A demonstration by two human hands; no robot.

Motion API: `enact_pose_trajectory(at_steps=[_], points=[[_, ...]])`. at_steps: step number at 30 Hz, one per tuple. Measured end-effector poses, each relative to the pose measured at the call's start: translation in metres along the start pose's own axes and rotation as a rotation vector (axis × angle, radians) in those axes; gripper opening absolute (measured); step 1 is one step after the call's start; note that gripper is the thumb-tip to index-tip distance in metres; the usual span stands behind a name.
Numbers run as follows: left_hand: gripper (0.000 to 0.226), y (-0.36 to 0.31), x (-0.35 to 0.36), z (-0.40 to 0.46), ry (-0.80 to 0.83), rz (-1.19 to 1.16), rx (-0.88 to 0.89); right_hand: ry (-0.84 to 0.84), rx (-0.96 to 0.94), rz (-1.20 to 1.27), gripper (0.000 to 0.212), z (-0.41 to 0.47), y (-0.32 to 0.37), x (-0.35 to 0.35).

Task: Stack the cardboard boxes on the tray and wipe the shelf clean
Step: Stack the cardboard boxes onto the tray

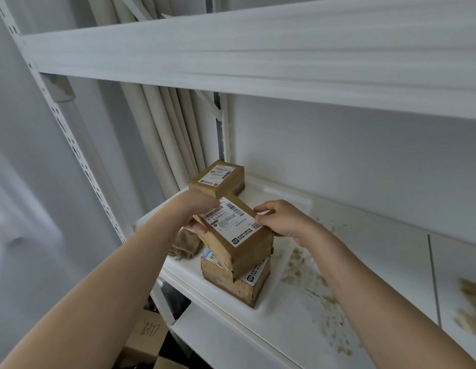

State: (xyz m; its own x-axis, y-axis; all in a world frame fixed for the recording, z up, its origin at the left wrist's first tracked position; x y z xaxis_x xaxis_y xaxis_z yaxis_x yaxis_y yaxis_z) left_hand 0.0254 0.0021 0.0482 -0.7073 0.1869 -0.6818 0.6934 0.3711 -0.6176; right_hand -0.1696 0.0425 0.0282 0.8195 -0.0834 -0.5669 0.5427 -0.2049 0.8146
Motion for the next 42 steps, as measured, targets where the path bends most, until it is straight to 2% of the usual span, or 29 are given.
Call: enact_pose_trajectory(at_steps=[7,11,13,17,21,29,35,38,40,42], points=[[0.02,-0.018,-0.006,-0.004,-0.211,0.06,0.166,0.009,-0.004,0.011,0.039,-0.006,-0.006,-0.007],[0.039,-0.038,-0.011,-0.013,-0.385,0.129,0.285,-0.036,-0.002,-0.001,0.037,-0.012,-0.013,-0.022],[0.04,-0.055,-0.003,-0.02,-0.408,0.112,0.339,-0.051,0.001,-0.001,0.037,-0.02,-0.018,-0.035],[0.026,-0.102,0.035,-0.042,-0.402,0.018,0.517,-0.106,0.029,0.02,0.038,-0.043,-0.039,-0.072],[0.033,-0.141,0.099,-0.071,-0.252,-0.098,0.584,-0.256,0.085,0.078,0.032,-0.075,-0.077,-0.128],[0.032,-0.198,0.263,-0.157,0.219,-0.059,0.647,-0.525,0.264,0.055,0.026,-0.17,-0.178,-0.245],[0.031,-0.199,0.35,-0.221,0.474,0.009,0.614,-0.667,0.429,0.092,0.016,-0.234,-0.251,-0.293],[0.02,-0.193,0.383,-0.248,0.547,0.059,0.631,-0.711,0.497,0.128,0.019,-0.26,-0.282,-0.311],[0.012,-0.189,0.401,-0.258,0.571,0.102,0.639,-0.716,0.526,0.162,0.037,-0.273,-0.297,-0.316],[0.014,-0.186,0.415,-0.263,0.59,0.115,0.618,-0.717,0.555,0.207,0.049,-0.285,-0.309,-0.318]])
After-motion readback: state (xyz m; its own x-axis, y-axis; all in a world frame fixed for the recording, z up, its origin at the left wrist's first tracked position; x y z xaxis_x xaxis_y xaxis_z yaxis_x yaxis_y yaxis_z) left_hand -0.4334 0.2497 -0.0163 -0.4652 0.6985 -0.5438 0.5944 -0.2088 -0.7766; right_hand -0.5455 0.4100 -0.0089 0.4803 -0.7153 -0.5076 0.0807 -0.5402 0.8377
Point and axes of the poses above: each hand's wrist, its own z-axis towards the middle knuckle, its own x-axis out of the palm, y = z × x, the point moved 8 cm from there along z, towards the middle knuckle, and after that the axes turned 10 degrees about -y, right-handed, at the moved point
